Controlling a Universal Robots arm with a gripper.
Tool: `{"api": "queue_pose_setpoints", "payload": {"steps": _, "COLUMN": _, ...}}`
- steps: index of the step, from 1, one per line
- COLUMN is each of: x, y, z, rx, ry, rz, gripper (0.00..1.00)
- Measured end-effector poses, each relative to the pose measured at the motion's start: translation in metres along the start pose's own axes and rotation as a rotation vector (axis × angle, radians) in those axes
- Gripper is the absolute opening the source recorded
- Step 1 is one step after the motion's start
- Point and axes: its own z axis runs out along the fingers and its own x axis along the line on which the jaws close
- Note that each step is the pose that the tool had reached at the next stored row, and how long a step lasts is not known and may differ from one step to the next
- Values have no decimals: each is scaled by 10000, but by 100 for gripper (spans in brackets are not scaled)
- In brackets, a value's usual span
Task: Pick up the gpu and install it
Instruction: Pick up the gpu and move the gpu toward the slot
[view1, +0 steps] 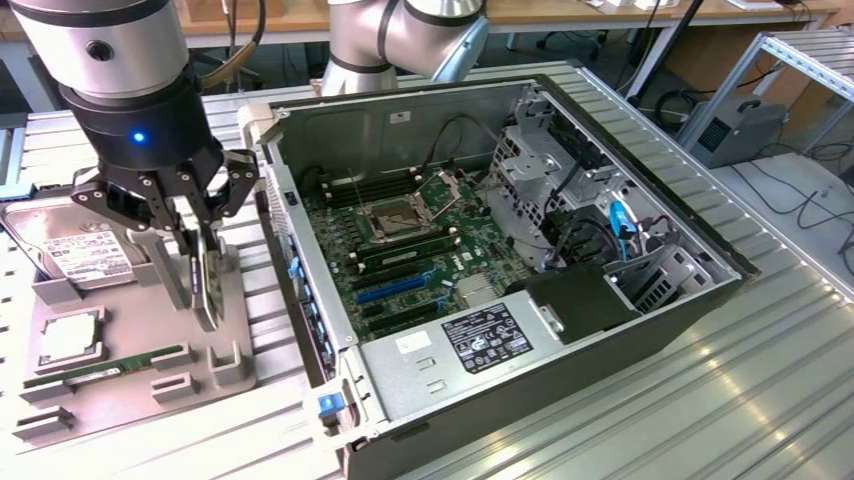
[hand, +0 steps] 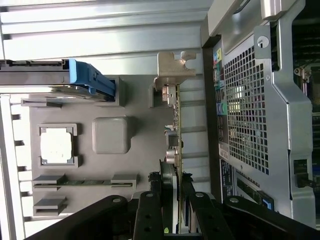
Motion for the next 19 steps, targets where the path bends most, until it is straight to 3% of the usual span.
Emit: {"api": "queue_pose_setpoints", "payload": {"steps": 19, "x": -3, "y": 3, "z": -122, "rx": -1, "ry": -1, "rz": 0, "gripper": 27}}
